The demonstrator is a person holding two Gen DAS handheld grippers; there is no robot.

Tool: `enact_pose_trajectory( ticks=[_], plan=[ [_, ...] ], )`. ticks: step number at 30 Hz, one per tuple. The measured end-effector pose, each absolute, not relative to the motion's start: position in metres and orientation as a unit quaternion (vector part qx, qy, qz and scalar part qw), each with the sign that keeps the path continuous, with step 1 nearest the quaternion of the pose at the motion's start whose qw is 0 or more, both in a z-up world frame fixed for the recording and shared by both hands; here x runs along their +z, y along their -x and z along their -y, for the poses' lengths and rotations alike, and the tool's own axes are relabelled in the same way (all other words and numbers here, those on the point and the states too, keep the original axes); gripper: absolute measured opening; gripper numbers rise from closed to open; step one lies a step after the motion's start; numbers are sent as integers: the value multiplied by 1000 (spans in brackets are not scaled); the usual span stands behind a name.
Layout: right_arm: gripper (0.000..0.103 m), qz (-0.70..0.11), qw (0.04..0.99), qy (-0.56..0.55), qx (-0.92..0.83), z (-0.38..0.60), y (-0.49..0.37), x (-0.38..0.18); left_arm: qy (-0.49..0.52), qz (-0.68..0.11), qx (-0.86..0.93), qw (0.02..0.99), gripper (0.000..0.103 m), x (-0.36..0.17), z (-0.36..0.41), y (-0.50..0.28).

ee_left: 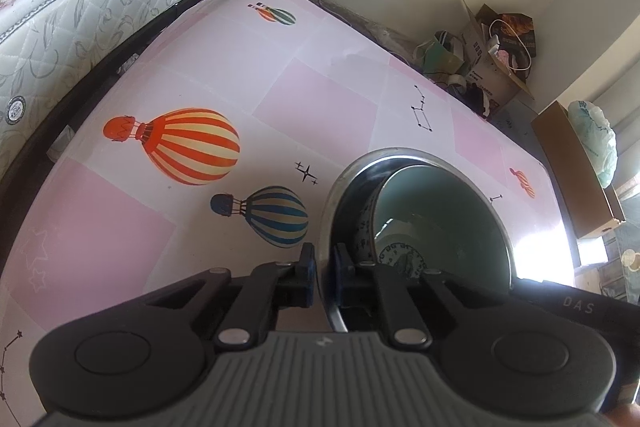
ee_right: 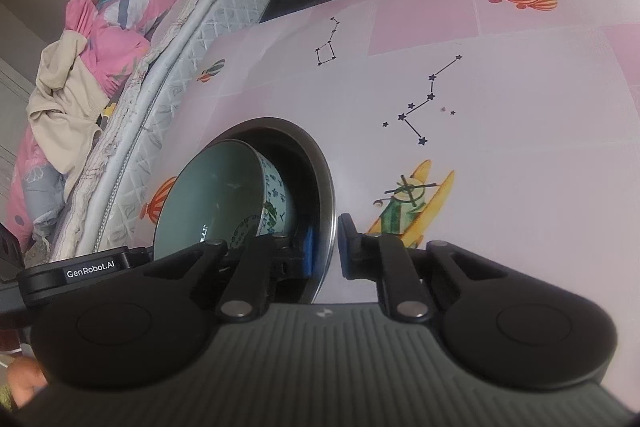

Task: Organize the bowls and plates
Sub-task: 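Close the left gripper on the basin rim while the right grips the opposite rim, then lift the steel basin with the teal bowl and carry it over the plate stack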

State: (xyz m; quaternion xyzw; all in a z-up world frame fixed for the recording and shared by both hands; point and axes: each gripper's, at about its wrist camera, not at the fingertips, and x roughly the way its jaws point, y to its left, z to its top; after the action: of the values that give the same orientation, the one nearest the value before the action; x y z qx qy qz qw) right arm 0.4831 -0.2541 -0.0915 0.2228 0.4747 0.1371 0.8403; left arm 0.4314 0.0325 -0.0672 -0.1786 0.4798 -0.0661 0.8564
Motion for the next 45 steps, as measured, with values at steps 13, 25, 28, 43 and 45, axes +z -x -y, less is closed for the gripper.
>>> enact_pose_trajectory(
  ticks=[13,25,28,43,45],
  plan=[
    [9,-461,858,-180,136,245,-476,-85,173,-473,-59,862,9,-63,-30,-424],
    [10,-452,862,-181,140,246,-465,-72,170,-454,-62,872,10,-45,-31,-408],
    [10,-447,864,-182,140,247,-459,-65,172,-449,-64,875,10,-35,-31,-399],
    [11,-431,870,-191,143,256,-379,-5,190,-415,-92,885,10,18,-28,-321],
    [11,-429,871,-191,142,258,-364,1,192,-413,-95,885,10,21,-26,-310]
  ],
)
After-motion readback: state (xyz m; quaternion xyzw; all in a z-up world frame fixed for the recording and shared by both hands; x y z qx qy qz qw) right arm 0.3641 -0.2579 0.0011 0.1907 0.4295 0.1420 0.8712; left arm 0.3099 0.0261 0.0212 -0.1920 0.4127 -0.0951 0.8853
